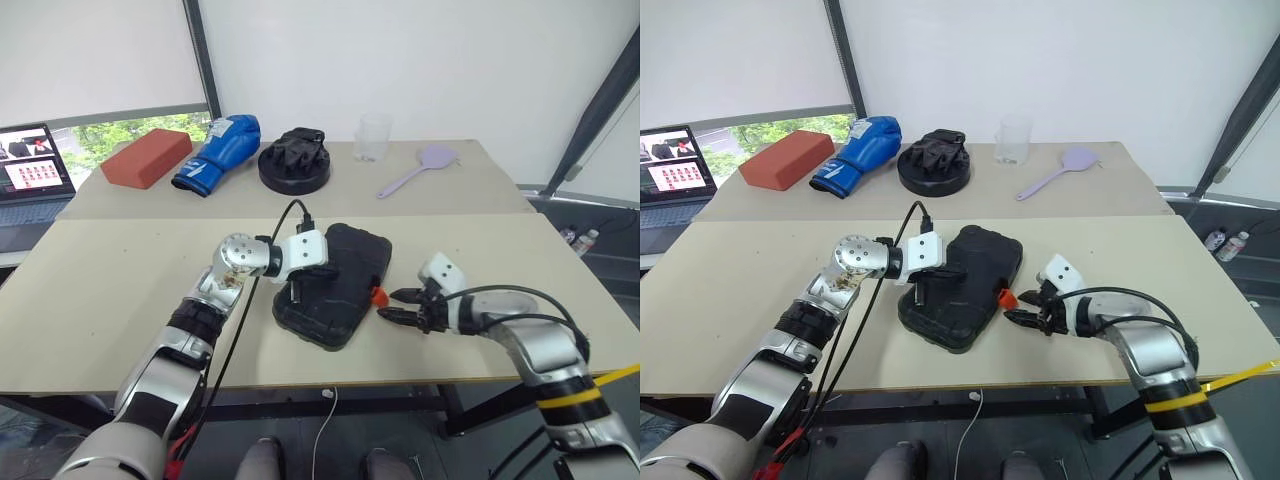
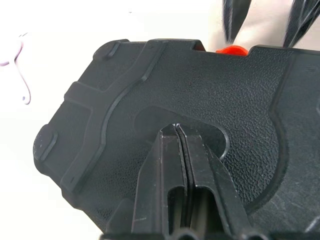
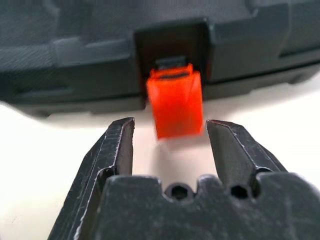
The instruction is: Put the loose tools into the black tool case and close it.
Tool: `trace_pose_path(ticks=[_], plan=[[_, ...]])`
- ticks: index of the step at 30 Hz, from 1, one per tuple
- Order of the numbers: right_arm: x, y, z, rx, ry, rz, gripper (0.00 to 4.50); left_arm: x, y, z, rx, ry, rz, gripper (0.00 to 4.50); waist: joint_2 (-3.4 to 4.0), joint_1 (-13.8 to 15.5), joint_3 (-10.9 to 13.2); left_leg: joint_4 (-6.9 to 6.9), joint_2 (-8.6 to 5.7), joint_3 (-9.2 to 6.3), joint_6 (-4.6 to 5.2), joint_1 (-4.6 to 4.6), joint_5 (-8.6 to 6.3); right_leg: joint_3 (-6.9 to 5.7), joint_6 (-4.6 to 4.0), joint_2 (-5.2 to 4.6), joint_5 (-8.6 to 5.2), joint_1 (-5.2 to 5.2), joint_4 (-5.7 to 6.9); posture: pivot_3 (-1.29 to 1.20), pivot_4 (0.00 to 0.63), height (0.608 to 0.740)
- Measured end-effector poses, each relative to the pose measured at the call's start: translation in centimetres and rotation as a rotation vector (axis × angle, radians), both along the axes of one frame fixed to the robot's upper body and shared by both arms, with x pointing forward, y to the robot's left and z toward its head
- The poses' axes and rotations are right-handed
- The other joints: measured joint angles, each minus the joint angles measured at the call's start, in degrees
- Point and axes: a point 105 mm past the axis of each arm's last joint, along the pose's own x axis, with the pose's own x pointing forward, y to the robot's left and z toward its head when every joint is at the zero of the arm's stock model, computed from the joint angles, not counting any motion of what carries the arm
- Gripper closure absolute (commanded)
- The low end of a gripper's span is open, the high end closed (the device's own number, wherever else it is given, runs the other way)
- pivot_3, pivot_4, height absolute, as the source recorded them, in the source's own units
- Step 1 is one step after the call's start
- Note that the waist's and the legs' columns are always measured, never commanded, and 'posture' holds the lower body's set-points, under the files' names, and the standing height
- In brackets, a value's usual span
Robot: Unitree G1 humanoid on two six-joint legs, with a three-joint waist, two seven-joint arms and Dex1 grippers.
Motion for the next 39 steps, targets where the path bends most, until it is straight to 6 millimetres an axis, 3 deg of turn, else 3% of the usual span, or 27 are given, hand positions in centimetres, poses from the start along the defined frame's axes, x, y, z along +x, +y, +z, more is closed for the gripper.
trace_pose_path(ticks=[1,2,5,22,24,27,28,31,39], plan=[[0.2,0.0,-0.1,0.007,0.003,-0.003,2.25,0.0,0.0,0.0,0.000,0.000,-0.001,4.50,0.00,0.0,0.0,-0.02,0.00,0.00,0.00,0.00,0.00,0.00,0.00,0.00,-0.01,0.00,-0.01,0.00,0.150,0.735],[0.2,0.1,-0.2,0.013,0.007,-0.004,2.33,-0.1,0.0,0.0,0.000,0.000,-0.002,4.50,0.01,0.0,0.0,-0.07,-0.01,0.00,0.00,0.00,0.00,0.01,-0.01,0.00,-0.02,-0.01,0.00,0.00,0.150,0.735],[0.1,0.5,-0.3,0.027,0.012,0.021,3.28,-0.1,0.2,-0.1,0.002,0.004,0.002,4.50,0.01,0.0,0.0,-0.13,-0.01,0.00,0.00,0.00,0.00,0.01,-0.02,0.02,-0.03,-0.05,0.02,0.00,0.150,0.735],[-0.5,0.4,0.9,0.026,-0.064,0.029,3.30,-0.1,0.2,0.1,0.004,0.001,-0.001,4.50,0.01,0.1,0.0,-0.31,-0.01,0.00,0.00,0.00,0.00,0.02,-0.10,0.03,-0.12,-0.22,0.03,0.00,0.150,0.735],[-0.5,0.3,0.9,0.028,-0.060,0.027,2.29,-0.1,0.2,0.2,0.004,0.001,-0.001,4.50,0.01,0.1,0.0,-0.31,-0.01,0.00,0.00,-0.01,0.00,0.02,-0.10,0.03,-0.12,-0.22,0.02,0.00,0.150,0.735],[-0.6,0.4,1.4,0.030,-0.068,0.033,1.35,-0.1,0.2,0.1,0.005,0.003,-0.002,4.50,0.01,0.1,0.0,-0.32,0.00,0.00,0.00,0.00,0.00,0.02,-0.10,0.03,-0.13,-0.23,0.02,0.00,0.150,0.735],[-0.7,0.4,1.6,0.026,-0.070,0.039,1.13,-0.1,0.2,0.1,0.005,0.003,-0.002,4.50,0.01,0.1,0.0,-0.31,0.00,0.00,-0.01,0.00,0.00,0.02,-0.11,0.03,-0.13,-0.23,0.02,0.00,0.150,0.735],[-1.0,0.1,2.0,0.020,-0.064,0.039,1.13,-0.1,0.2,0.1,0.005,0.004,-0.001,4.50,0.01,0.1,0.0,-0.32,0.00,0.00,-0.01,0.00,0.00,0.02,-0.11,0.03,-0.13,-0.32,0.01,0.00,0.150,0.735],[-1.6,-1.4,1.4,-0.027,-0.045,0.022,3.87,-0.1,0.4,0.1,0.007,0.005,0.003,4.50,0.02,0.0,0.0,-0.32,0.00,0.00,-0.01,0.01,0.00,0.02,-0.13,0.02,-0.15,-0.33,0.02,0.00,0.150,0.735]])
